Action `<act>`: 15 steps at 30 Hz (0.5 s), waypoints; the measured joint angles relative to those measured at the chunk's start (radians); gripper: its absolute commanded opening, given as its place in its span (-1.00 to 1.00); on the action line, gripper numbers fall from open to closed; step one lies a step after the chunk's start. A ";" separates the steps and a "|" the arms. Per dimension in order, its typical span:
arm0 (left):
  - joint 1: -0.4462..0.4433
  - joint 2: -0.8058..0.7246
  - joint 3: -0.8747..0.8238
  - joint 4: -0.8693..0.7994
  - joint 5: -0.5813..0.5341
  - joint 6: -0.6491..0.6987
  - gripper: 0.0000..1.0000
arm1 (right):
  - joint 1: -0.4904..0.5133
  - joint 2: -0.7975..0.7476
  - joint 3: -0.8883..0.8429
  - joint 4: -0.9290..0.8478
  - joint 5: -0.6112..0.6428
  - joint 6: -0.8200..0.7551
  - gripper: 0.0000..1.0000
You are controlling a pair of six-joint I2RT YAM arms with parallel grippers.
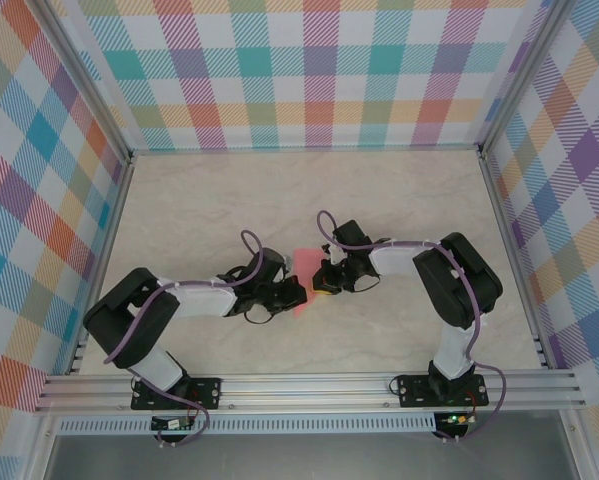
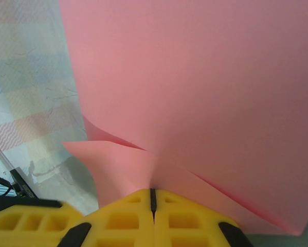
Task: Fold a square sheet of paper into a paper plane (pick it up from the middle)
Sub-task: Third fold the triangle at the center of the table.
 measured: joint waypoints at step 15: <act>0.000 0.000 -0.044 -0.015 -0.025 0.004 -1.00 | 0.001 -0.020 -0.002 -0.001 0.007 -0.020 -0.98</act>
